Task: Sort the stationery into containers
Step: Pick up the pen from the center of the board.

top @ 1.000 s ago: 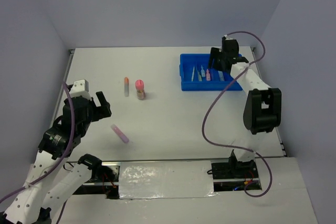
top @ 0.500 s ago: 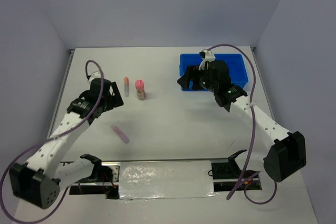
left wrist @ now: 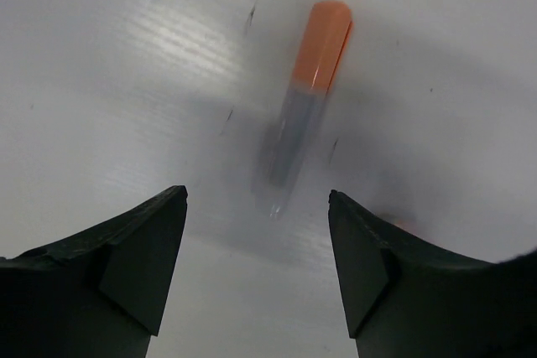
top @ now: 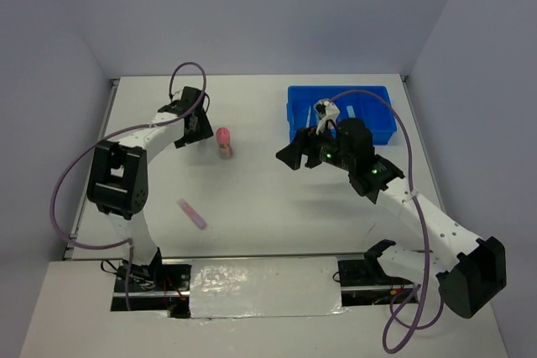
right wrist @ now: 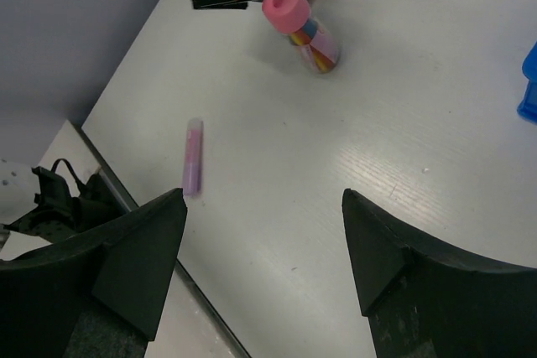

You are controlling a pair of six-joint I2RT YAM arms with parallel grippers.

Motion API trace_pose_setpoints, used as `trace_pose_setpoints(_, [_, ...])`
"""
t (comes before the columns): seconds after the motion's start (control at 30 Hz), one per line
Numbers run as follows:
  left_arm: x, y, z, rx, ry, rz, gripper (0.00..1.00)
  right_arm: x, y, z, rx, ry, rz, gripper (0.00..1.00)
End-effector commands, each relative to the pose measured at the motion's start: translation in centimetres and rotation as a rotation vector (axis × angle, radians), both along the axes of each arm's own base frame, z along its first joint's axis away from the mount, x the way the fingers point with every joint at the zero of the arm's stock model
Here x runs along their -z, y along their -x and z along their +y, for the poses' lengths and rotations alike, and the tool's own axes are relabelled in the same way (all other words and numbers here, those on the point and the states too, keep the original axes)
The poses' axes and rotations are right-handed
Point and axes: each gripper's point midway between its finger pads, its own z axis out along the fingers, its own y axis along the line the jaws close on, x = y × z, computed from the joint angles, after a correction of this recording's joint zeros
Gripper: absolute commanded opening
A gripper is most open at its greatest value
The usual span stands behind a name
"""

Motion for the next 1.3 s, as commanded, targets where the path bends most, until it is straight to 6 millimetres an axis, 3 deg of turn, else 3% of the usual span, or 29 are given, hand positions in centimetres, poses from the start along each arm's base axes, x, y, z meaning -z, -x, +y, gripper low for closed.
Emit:
trace_pose_setpoints(0.0, [1.0,-2.1,0.6,0.001,-0.041,0.016,0.80,-2.4,0.9,0.5,-0.036,-0.056,-0.068,0.82])
trace_pose_setpoints(0.07, [1.8,-2.6,0.5,0.001,-0.040,0.031,0.75,-2.9,1.2,0.6,-0.046,-0.063,-0.079,0.82])
trace_pose_setpoints(0.2, [5.0,-1.7,0.7,-0.021,-0.047,0.095,0.73,-3.8,1.5,0.5,-0.048,-0.058,-0.095,0.82])
trace_pose_setpoints(0.37, [7.5,-1.1,1.3,-0.037,-0.063,0.137,0.71,-4.9,2.1,0.5,-0.055,-0.078,-0.118,0.83])
trace_pose_setpoints(0.47, [8.0,-1.0,1.5,-0.044,-0.054,0.138,0.52,-5.3,2.3,0.6,-0.058,-0.082,-0.125,0.83])
trace_pose_setpoints(0.5, [8.1,-0.9,1.6,-0.046,-0.053,0.135,0.38,-5.4,2.3,0.6,-0.057,-0.082,-0.129,0.83])
trace_pose_setpoints(0.7, [5.8,-0.4,2.3,-0.062,-0.043,0.082,0.02,-5.0,2.1,1.4,-0.091,-0.094,-0.117,0.83])
trace_pose_setpoints(0.73, [4.0,-0.4,2.3,-0.070,-0.032,0.036,0.00,-5.1,2.1,1.6,-0.096,-0.100,-0.117,0.83])
trace_pose_setpoints(0.8, [3.0,0.9,2.5,-0.074,-0.026,0.022,0.00,-5.1,1.3,1.5,-0.057,-0.103,-0.108,0.83])
trace_pose_setpoints(0.9, [-0.7,2.7,2.3,-0.057,0.025,-0.072,0.00,-5.9,0.8,1.5,-0.028,-0.113,-0.102,0.83])
trace_pose_setpoints(0.93, [-4.2,2.8,1.8,-0.037,0.057,-0.177,0.00,-6.2,0.9,1.8,-0.037,-0.125,-0.105,0.84])
trace_pose_setpoints(0.97, [-4.5,4.1,1.6,-0.015,0.077,-0.193,0.00,-6.9,0.9,2.1,-0.042,-0.148,-0.113,0.84])
trace_pose_setpoints(1.0, [-8.0,4.8,0.9,0.026,0.110,-0.301,0.00,-7.3,1.0,2.3,-0.045,-0.161,-0.115,0.84])
trace_pose_setpoints(1.03, [-9.7,5.0,0.2,0.057,0.139,-0.371,0.00,-7.8,0.9,2.7,-0.048,-0.176,-0.122,0.83])
trace_pose_setpoints(1.07, [-9.9,6.2,-1.1,0.122,0.192,-0.394,0.00,-7.9,0.9,2.9,-0.045,-0.185,-0.108,0.83])
trace_pose_setpoints(1.1, [-13.1,7.3,-2.5,0.194,0.243,-0.505,0.00,-7.6,0.8,3.5,-0.050,-0.184,-0.088,0.84])
trace_pose_setpoints(1.13, [-13.6,7.9,-3.7,0.249,0.294,-0.558,0.00,-9.0,0.6,4.1,-0.053,-0.217,-0.120,0.83])
trace_pose_setpoints(1.2, [-17.0,10.3,-7.0,0.417,0.423,-0.665,0.00,-8.9,0.7,5.8,-0.073,-0.227,-0.096,0.84])
trace_pose_setpoints(1.23, [-17.5,11.1,-8.0,0.463,0.459,-0.697,0.00,-10.0,0.7,6.6,-0.084,-0.242,-0.110,0.83])
trace_pose_setpoints(1.27, [-18.7,11.8,-8.8,0.511,0.493,-0.746,0.00,-9.5,0.4,7.6,-0.083,-0.230,-0.099,0.83])
